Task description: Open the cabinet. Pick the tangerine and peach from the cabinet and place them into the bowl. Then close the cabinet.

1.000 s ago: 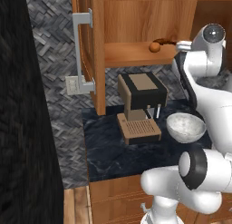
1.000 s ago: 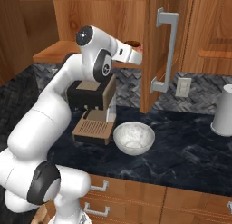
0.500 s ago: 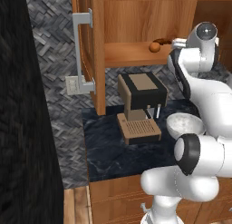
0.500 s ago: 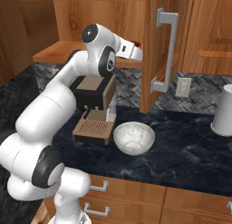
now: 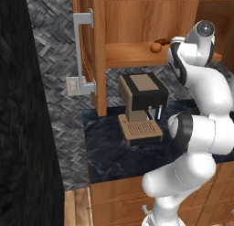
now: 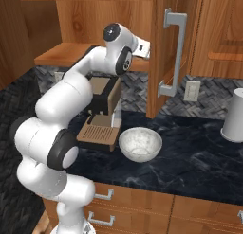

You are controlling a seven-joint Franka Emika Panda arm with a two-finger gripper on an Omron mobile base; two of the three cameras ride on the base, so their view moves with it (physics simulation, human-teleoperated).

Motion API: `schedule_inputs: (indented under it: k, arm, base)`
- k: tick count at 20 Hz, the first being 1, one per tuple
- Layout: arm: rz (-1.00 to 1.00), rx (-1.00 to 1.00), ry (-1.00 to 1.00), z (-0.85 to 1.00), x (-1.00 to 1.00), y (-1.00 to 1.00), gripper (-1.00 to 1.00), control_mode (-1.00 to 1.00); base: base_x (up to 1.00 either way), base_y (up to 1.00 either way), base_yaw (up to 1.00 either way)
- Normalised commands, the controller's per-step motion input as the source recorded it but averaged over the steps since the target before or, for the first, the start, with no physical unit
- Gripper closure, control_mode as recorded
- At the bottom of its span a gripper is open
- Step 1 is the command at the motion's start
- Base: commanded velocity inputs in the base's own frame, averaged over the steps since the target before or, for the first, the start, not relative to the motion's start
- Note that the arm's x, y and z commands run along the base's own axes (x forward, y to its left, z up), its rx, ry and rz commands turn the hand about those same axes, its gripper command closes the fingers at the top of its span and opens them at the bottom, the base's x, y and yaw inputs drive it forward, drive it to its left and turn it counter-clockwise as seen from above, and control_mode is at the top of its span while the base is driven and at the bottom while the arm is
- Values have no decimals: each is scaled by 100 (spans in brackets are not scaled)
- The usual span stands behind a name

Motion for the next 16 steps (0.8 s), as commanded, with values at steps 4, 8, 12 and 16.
schedule_inputs:
  k: [4,8,12,16]
  arm:
    - [10,1,1,0,36,-36,-100,-100]
    - [5,0,2,0,17,-17,-100,-100]
    - [4,0,6,0,21,-9,-100,-100]
    - [1,0,2,0,0,0,-100,-100]
  base:
    - [0,0,0]
    - [0,0,0]
    - [0,0,0]
    - [0,0,0]
